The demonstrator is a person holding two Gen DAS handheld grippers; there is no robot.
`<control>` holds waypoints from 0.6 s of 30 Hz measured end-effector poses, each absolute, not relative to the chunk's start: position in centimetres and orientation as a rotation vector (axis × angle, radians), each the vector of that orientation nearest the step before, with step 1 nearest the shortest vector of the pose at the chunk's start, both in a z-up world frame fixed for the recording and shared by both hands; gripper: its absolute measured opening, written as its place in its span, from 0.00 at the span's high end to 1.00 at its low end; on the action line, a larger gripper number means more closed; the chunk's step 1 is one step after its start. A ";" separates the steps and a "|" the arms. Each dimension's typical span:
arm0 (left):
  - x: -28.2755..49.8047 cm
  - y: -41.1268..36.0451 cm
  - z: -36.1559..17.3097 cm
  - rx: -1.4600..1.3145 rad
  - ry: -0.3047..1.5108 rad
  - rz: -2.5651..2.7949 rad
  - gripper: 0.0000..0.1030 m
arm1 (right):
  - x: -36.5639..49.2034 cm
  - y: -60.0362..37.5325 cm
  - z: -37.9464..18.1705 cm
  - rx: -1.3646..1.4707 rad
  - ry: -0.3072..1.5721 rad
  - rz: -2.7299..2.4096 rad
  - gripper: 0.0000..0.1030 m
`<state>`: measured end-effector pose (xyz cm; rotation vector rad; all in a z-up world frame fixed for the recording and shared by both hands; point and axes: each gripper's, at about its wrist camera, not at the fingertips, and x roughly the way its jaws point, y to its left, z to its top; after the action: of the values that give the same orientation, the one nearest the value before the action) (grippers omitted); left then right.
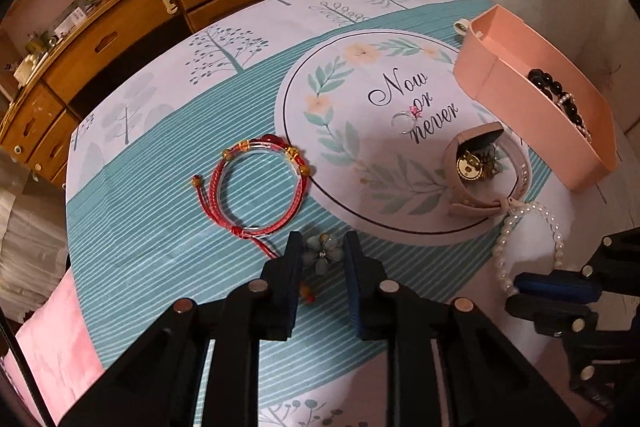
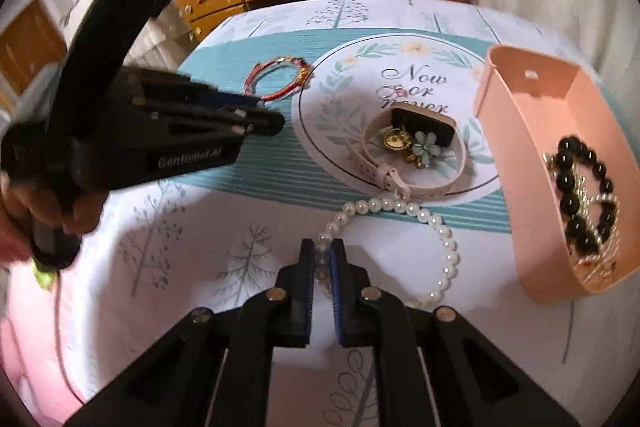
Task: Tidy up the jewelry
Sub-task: 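Grasp the green flower charm with the left gripper while the right gripper grasps the pearl bracelet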
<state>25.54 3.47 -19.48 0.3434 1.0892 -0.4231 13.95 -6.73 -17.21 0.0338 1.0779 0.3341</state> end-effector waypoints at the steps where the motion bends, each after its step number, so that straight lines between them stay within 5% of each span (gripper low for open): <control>1: 25.5 3.5 -19.4 0.338 1.091 -0.419 0.83 | 14.0 -7.0 -17.0 0.056 1.073 0.338 0.93; 18: 26.0 0.8 -14.5 0.153 1.145 -0.272 0.83 | 14.3 -11.1 -8.3 0.187 0.845 0.453 0.93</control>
<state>25.96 0.80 -14.46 0.1530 1.1451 -0.2724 14.26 -11.10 -8.33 0.1874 0.8450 0.4525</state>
